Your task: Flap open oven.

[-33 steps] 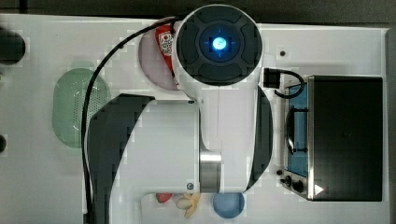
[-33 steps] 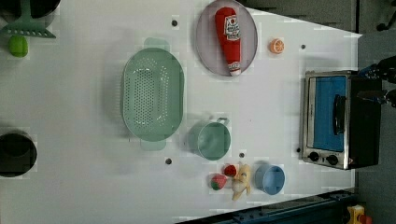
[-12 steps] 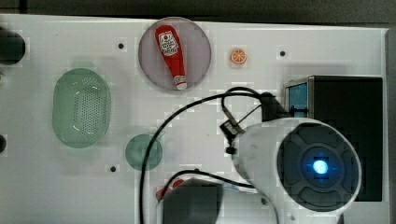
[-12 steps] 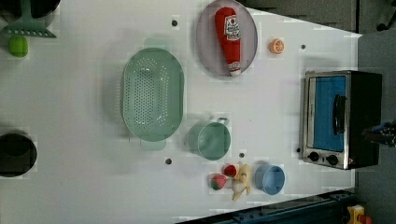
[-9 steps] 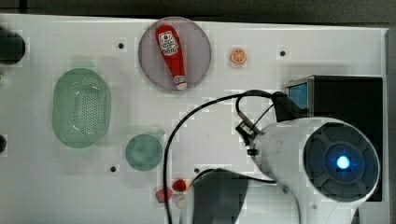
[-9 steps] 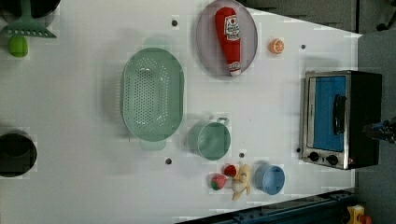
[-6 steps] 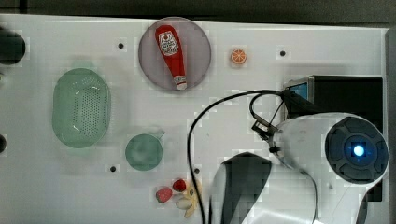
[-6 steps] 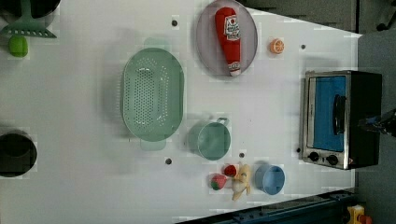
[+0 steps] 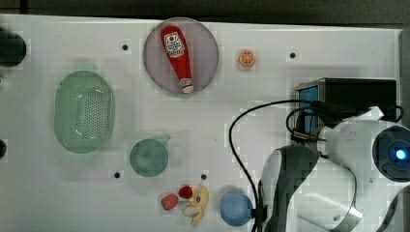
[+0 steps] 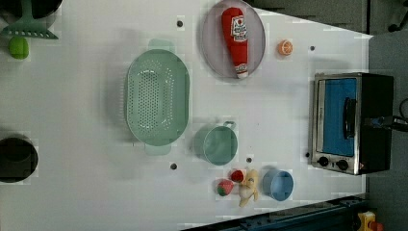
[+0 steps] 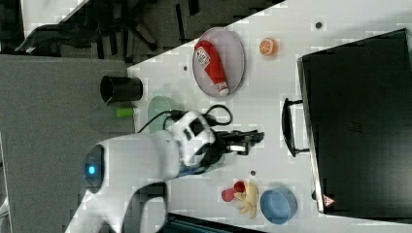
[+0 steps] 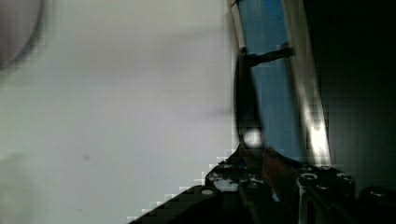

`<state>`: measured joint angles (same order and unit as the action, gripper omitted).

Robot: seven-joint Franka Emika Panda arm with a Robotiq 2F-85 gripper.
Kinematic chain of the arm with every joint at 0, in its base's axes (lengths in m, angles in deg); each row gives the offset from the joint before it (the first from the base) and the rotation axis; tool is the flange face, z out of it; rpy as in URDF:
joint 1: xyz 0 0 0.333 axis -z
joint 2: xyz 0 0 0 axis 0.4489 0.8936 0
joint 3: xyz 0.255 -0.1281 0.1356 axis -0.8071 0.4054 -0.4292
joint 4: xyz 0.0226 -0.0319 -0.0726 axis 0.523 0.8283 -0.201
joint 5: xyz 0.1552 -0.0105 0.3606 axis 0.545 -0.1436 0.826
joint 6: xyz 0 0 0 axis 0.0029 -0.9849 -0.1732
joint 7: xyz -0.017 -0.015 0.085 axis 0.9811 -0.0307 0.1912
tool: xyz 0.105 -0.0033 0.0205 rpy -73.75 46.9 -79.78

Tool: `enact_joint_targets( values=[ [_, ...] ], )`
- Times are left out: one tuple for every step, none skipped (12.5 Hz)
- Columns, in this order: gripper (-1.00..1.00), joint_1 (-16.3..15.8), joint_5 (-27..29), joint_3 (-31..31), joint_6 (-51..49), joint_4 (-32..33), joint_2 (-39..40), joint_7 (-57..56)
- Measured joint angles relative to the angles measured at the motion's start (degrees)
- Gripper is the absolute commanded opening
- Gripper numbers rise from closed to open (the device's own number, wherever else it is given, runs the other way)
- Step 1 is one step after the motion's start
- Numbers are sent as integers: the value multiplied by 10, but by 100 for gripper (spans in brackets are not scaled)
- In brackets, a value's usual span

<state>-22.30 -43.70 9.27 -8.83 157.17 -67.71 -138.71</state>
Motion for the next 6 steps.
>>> enact_joint_targets(
  values=[
    [-65, 7, -2, 5, 11, 0, 10, -15],
    [-65, 13, -1, 12, 13, -2, 23, -27],
    [-65, 19, -2, 16, 18, -2, 34, -37],
    [-65, 21, -8, 20, 29, 0, 44, -42],
    [-65, 21, -7, 24, 36, 2, 54, -50],
    [-65, 21, -4, 24, 40, 3, 63, -54]
  ],
)
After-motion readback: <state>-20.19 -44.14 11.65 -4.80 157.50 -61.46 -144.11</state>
